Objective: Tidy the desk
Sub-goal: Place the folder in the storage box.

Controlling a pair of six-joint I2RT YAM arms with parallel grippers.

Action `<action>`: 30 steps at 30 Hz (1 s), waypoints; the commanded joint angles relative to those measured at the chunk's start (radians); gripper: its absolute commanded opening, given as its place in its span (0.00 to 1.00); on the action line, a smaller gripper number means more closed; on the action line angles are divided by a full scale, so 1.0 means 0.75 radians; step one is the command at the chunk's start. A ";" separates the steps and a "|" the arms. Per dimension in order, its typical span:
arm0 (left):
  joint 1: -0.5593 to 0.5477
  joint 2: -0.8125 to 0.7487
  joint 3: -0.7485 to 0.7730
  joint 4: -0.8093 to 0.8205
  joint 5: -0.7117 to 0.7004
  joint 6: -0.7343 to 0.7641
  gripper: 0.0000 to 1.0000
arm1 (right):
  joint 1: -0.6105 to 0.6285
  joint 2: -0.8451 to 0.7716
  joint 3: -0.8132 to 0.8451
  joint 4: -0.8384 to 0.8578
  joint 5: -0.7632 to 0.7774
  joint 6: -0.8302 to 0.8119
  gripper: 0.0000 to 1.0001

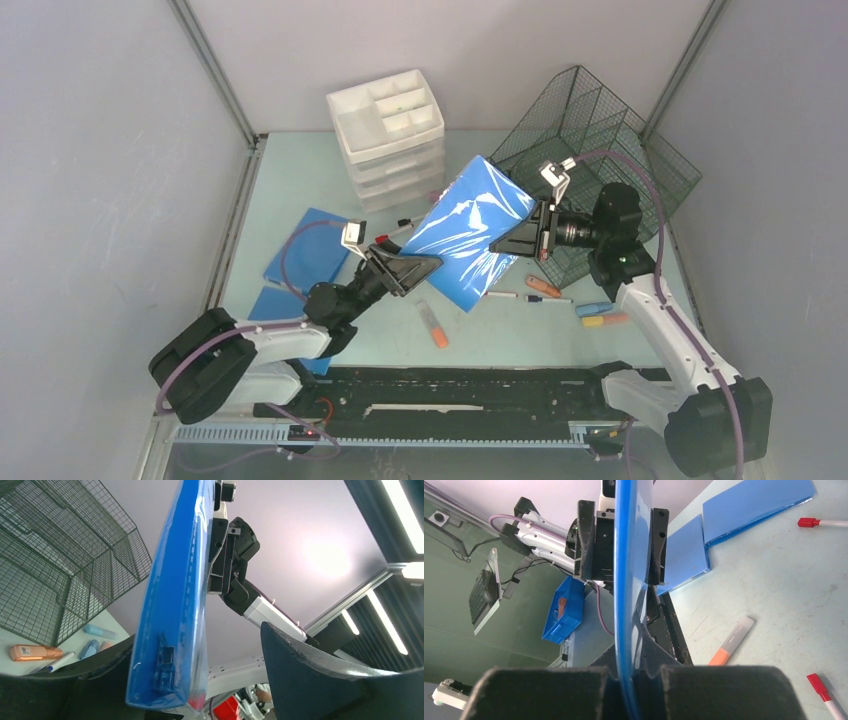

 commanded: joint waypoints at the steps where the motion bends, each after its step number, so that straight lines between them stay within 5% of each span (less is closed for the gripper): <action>1: -0.018 0.037 -0.004 0.062 -0.103 -0.083 0.72 | -0.006 0.001 0.008 0.105 -0.034 0.057 0.00; 8: -0.026 0.098 0.044 0.064 -0.088 -0.116 0.03 | 0.001 -0.003 0.010 0.048 -0.001 -0.026 0.00; 11: -0.024 0.078 0.031 0.062 -0.095 -0.098 0.00 | 0.010 -0.007 0.010 0.039 -0.022 -0.085 0.00; 12: -0.024 0.068 0.023 0.062 -0.105 -0.093 0.00 | 0.011 -0.008 0.019 0.019 -0.035 -0.118 0.08; 15: -0.014 0.028 -0.016 0.062 -0.124 -0.081 0.00 | 0.004 -0.018 0.114 -0.224 -0.065 -0.382 0.71; 17: 0.002 -0.001 -0.054 0.062 -0.140 -0.088 0.00 | 0.000 -0.040 0.206 -0.501 0.016 -0.630 0.95; 22: 0.081 -0.081 -0.176 0.062 -0.144 -0.123 0.00 | -0.064 -0.121 0.346 -0.856 0.377 -0.934 1.00; 30: 0.142 -0.115 -0.266 0.042 -0.075 -0.144 0.00 | -0.200 -0.201 0.394 -0.921 0.600 -0.959 1.00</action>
